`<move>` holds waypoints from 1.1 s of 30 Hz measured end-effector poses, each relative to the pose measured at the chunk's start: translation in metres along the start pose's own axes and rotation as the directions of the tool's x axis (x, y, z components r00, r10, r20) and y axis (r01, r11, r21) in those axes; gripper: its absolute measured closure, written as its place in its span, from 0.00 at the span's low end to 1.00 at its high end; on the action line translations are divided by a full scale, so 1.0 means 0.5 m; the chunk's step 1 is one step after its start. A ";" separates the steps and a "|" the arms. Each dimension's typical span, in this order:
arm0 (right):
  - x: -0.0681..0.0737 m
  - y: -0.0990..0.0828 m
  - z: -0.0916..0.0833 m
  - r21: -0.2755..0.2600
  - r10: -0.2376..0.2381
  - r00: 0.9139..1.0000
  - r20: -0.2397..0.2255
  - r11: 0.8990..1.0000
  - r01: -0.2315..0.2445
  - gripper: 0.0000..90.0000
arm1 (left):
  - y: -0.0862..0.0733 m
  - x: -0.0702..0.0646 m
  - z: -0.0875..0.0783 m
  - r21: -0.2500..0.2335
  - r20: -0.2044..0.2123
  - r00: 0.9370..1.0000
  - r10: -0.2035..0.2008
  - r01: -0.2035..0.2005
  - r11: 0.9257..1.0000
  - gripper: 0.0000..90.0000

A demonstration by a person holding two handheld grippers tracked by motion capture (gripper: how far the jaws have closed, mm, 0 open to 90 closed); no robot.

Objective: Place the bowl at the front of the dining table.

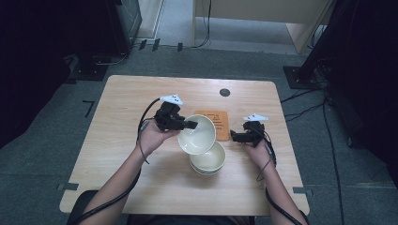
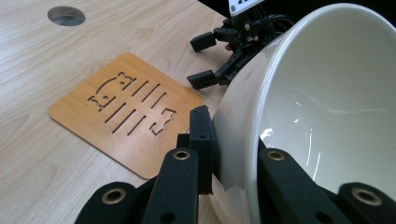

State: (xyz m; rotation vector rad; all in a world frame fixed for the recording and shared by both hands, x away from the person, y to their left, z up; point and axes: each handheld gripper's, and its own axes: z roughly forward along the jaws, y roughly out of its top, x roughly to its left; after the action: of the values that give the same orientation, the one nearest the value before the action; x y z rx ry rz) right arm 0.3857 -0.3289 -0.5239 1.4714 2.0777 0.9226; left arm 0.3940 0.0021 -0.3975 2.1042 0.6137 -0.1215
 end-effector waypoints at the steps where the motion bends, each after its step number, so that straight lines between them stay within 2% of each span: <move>1: 0.000 0.000 0.000 0.000 0.000 1.000 0.000 1.000 0.000 0.09 | 0.000 0.001 0.000 -0.002 0.000 1.000 -0.002 0.002 1.000 0.92; 14: 0.000 0.000 0.000 -0.001 -0.001 1.000 0.000 1.000 0.001 0.09 | 0.001 0.018 -0.008 -0.005 -0.005 1.000 -0.021 0.021 1.000 0.92; 33: 0.000 0.000 0.000 -0.001 -0.003 1.000 -0.002 1.000 0.003 0.09 | 0.002 0.044 -0.018 -0.003 -0.038 0.999 -0.034 0.034 0.999 0.92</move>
State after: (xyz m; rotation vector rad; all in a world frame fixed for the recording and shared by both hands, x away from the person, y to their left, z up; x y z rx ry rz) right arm 0.3857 -0.3289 -0.5239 1.4674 2.0804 0.9244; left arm 0.4125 0.0170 -0.3982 2.0984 0.6724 -0.0997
